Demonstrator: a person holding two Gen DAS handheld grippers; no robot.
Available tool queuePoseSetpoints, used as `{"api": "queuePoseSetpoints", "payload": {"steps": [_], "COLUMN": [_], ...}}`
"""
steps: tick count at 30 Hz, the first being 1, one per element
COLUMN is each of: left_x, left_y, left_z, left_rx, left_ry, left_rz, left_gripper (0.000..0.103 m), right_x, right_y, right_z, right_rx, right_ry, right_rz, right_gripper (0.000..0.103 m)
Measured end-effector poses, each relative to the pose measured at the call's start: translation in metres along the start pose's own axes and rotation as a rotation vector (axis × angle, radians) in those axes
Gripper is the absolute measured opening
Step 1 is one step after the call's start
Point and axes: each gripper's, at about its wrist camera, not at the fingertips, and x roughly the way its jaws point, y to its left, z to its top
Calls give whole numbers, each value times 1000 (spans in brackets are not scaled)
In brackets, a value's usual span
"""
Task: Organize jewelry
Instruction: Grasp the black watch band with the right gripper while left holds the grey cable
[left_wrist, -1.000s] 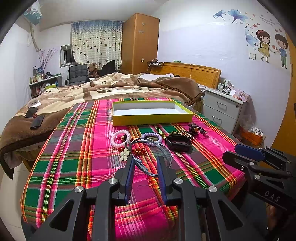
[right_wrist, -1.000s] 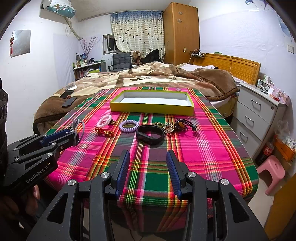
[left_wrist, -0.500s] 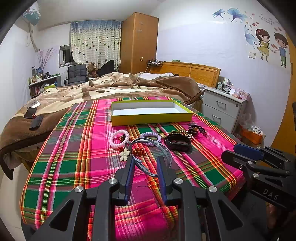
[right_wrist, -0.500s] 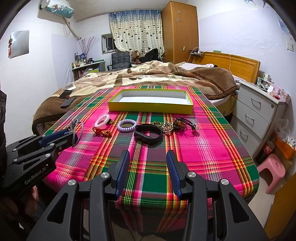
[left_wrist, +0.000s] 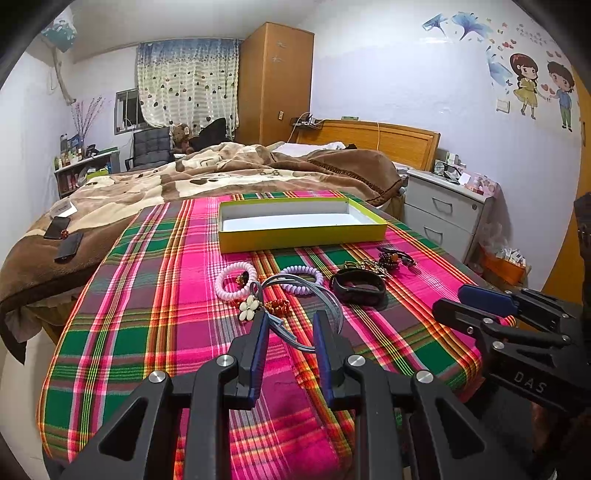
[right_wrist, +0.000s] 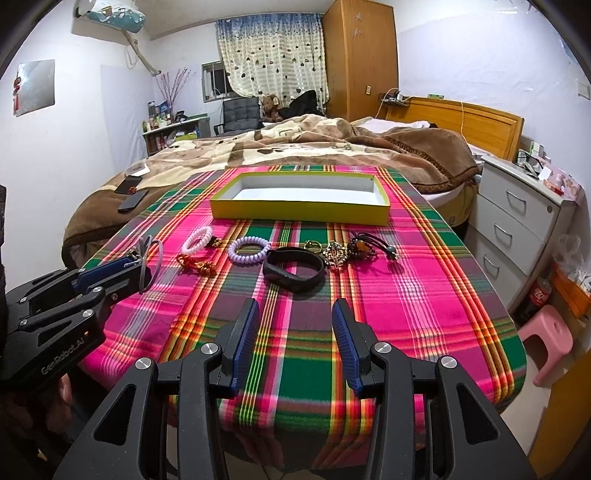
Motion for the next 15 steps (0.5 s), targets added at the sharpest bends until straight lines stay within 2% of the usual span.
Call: {"api": "queuePoseSetpoints", "payload": {"steps": [8,15], "left_x": [19,32], "left_y": [6,11], "left_z": [11,20], "left_rx": [0,2], "left_ry": [6,5], "left_rz": [-6,-13], "left_gripper": [24,24], "right_x": [44,81], "right_y": [-16,-34], "right_z": [15,28], "right_rx": [37,124], "right_ry": [79,168], "right_rz": [16,66], "right_gripper": [42,42]}}
